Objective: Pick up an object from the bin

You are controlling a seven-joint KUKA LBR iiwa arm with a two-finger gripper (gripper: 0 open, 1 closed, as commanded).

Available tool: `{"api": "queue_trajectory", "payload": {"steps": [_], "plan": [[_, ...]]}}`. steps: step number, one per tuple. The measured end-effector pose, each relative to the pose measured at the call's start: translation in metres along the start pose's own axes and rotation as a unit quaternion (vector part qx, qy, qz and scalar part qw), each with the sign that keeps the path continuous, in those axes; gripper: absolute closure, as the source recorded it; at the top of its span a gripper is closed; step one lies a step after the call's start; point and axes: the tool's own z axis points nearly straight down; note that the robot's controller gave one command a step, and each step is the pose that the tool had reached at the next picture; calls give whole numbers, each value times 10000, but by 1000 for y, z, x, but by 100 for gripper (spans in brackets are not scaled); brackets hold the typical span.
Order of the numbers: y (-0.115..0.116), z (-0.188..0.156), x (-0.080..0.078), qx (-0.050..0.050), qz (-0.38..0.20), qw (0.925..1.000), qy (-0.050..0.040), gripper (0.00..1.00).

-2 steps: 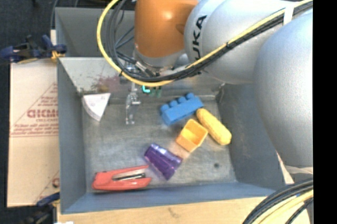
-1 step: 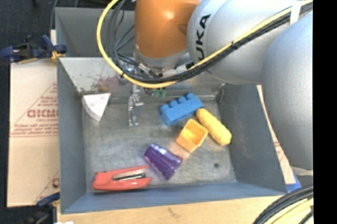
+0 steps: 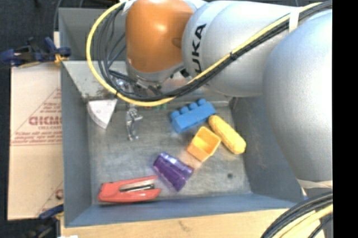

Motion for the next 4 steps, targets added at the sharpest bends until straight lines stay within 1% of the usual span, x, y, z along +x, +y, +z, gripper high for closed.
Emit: {"api": "queue_trajectory", "payload": {"steps": [1,2,3,4], "plan": [[22,15,17,-21,-18,9999,106,0],[33,24,45,-8,-868,9962,42,0],[31,-11,56,-25,-1571,9875,109,0],[34,-10,74,-20,-610,9981,8,0]]}}
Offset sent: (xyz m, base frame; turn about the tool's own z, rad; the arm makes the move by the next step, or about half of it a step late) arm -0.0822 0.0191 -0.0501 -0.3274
